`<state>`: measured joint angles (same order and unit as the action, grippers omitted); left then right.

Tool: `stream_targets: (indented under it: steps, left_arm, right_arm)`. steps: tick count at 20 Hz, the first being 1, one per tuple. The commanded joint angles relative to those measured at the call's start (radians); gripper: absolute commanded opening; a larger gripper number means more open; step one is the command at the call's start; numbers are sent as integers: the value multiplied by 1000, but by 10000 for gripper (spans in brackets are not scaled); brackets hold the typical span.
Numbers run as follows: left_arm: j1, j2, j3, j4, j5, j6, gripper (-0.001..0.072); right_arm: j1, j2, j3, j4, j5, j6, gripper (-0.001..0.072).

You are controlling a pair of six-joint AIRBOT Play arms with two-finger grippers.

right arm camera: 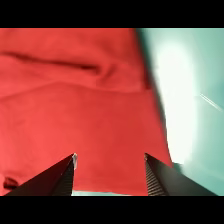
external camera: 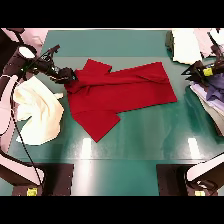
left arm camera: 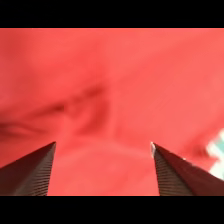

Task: Fold the shirts.

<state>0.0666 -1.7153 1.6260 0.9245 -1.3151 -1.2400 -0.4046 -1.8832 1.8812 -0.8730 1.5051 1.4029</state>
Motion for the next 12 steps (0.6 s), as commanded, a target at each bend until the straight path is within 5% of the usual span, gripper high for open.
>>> stream_targets:
  steps: [1, 5, 12]
  left_arm:
    - [13, 6, -32, 68, -181, -34, 711]
    - [37, 71, -296, -90, -175, -35, 701]
    - [37, 198, -620, -76, -41, -14, 706]
  right_arm:
    - [51, -12, 0, -15, 10, -17, 491]
    - [43, -69, -1, -21, 108, 2, 491]
    - [-12, -78, -39, -130, 149, 47, 500]
